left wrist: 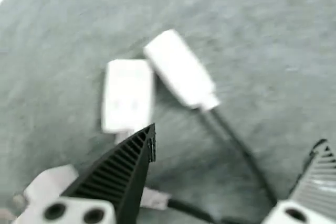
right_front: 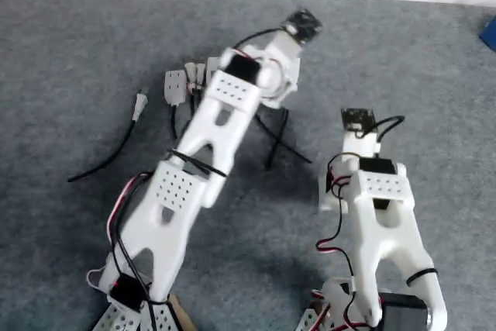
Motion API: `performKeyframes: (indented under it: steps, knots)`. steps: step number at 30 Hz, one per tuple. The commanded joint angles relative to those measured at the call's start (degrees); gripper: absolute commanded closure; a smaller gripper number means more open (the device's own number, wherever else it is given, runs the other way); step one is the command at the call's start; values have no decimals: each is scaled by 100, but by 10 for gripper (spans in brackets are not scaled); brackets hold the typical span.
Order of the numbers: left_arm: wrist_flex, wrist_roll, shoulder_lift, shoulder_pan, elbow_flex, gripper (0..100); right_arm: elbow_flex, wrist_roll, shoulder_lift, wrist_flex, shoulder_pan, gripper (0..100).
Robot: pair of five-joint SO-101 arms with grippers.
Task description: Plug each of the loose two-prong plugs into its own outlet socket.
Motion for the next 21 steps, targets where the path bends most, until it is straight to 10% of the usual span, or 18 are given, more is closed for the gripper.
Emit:
performKeyframes:
  steps: [1, 10, 16, 21]
  knots:
    - [26, 35, 48, 207, -127, 580, 57, 26, -189, -92, 4, 709]
    - [-431, 26, 787, 119, -66, 706, 259, 53, -189, -171, 13, 709]
    - [-431, 18, 778, 242, -66, 992, 374, 62, -189, -268, 13, 709]
    - [105, 18, 673, 233, -312, 996, 365, 62, -189, -303, 66, 709]
